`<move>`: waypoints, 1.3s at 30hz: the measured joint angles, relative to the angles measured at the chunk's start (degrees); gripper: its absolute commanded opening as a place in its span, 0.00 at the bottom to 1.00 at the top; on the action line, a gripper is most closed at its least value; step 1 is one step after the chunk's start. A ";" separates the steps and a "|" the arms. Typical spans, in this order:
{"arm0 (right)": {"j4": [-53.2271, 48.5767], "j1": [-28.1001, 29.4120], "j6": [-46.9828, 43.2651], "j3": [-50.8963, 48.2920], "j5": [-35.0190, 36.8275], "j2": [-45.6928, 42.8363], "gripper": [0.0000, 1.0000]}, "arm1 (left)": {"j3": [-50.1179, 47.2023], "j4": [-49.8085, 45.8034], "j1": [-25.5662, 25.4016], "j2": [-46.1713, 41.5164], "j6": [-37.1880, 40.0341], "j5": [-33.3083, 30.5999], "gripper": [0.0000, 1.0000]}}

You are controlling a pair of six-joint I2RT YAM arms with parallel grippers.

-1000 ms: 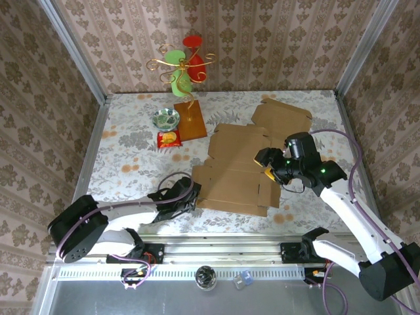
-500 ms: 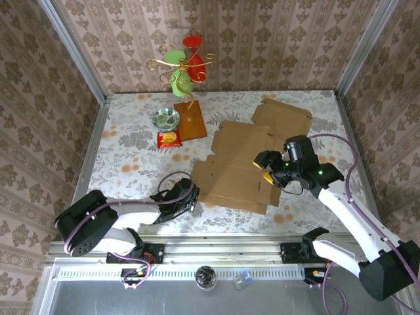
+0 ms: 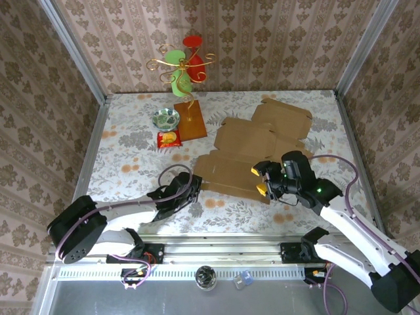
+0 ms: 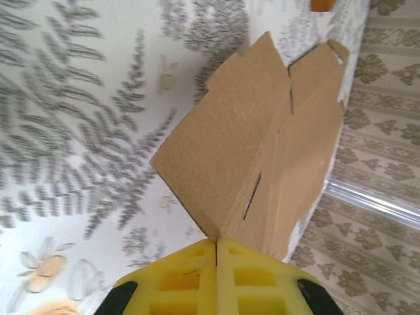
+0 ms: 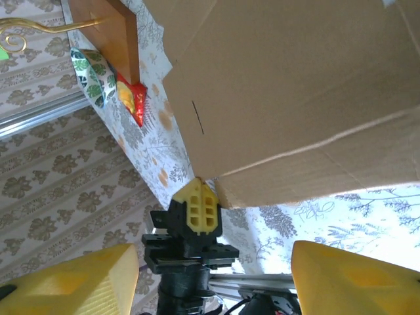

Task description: Fold the paper box

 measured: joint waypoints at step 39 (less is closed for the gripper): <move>20.26 17.11 22.53 -4.50 21.94 14.49 0.40 | 5.70 -2.32 0.00 -1.60 -1.29 -1.05 0.00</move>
